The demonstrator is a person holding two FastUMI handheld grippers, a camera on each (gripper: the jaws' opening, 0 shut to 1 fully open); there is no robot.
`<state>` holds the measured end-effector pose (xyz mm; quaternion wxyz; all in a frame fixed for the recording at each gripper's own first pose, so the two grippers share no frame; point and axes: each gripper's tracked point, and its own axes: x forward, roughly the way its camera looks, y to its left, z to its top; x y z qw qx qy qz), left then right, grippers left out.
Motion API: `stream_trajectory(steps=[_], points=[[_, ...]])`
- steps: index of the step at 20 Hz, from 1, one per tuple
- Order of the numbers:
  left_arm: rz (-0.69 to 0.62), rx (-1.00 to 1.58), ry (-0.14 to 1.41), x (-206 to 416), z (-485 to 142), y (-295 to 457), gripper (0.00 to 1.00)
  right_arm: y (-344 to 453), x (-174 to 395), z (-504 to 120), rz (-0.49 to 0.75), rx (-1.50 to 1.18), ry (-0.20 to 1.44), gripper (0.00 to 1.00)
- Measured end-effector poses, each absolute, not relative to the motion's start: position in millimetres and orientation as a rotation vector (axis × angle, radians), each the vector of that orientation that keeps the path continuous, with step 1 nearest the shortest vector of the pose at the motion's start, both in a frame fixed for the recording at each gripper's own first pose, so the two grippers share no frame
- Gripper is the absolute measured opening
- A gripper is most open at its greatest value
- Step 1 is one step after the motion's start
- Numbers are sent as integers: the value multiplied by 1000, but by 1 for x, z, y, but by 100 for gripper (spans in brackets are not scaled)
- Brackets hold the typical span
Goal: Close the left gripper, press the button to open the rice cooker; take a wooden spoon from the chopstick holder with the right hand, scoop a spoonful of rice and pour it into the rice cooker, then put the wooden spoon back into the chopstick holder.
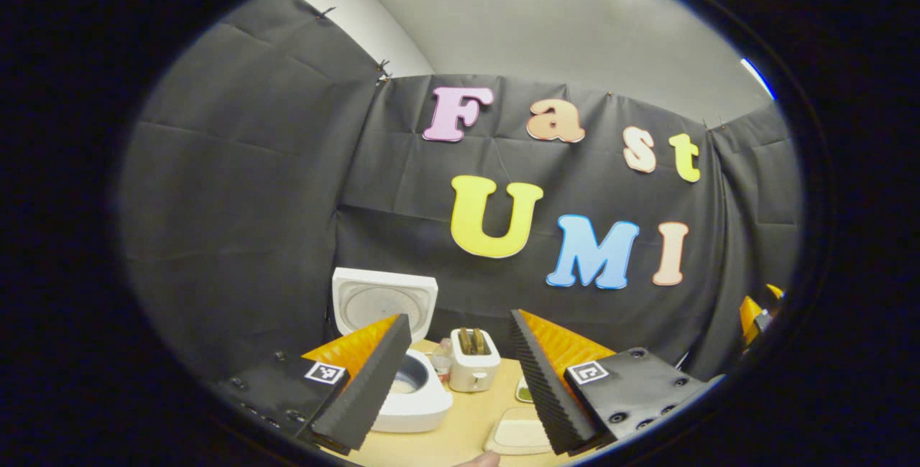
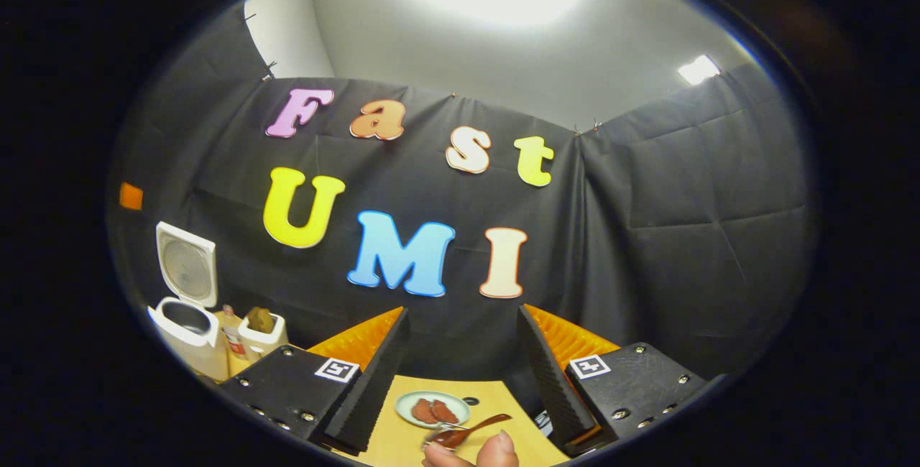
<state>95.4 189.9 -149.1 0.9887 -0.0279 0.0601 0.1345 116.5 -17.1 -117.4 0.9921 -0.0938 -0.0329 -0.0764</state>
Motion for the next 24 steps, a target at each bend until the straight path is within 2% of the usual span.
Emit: stream_trajectory(steps=[7,11,15,16,17,19,21,24], points=[[329,-21,117,162,-157,282,92,103,95,-104,-43,-188,-44,92],[390,-20,99,218,-159,331,92,115,98,-108,-42,-213,-6,92],[425,-47,188,288,-195,366,92,128,101,-118,-24,-216,32,92],[436,-49,207,304,-203,374,96,129,103,-121,-21,-234,42,92],[446,-47,216,320,-212,379,92,129,105,-128,-17,-245,61,92],[469,-21,233,344,-224,391,96,133,110,-137,-7,-239,97,92],[486,12,245,364,-235,401,92,137,114,-136,-6,-233,103,92],[501,49,264,390,-246,415,95,145,118,-139,18,-275,99,92]])
